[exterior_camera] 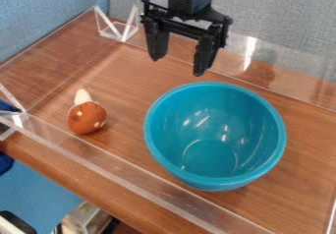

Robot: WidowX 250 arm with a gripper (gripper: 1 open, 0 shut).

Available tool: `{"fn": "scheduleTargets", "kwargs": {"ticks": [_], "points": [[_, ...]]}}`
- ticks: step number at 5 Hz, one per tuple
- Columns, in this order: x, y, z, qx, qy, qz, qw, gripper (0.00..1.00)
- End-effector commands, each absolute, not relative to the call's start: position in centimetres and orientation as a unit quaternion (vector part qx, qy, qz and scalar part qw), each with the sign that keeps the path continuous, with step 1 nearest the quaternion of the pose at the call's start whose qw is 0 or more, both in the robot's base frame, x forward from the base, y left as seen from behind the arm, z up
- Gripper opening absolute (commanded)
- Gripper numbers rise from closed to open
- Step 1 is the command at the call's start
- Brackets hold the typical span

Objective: Put the mushroom in the blue bowl

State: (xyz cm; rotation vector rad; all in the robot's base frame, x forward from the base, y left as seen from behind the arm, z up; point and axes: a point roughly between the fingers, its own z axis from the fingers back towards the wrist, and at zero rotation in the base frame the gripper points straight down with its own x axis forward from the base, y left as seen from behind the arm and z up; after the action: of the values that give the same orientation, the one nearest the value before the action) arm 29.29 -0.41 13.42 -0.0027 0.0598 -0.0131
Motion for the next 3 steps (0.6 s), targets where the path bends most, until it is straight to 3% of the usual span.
{"fn": "scheduleTargets", "kwargs": {"ticks": [1, 3], "points": [[29.0, -0.3, 12.8, -0.002, 0.039, -0.002, 0.999, 1.0], [25.8, 5.0, 12.3, 0.002, 0.036, 0.114, 0.993, 1.0]]}}
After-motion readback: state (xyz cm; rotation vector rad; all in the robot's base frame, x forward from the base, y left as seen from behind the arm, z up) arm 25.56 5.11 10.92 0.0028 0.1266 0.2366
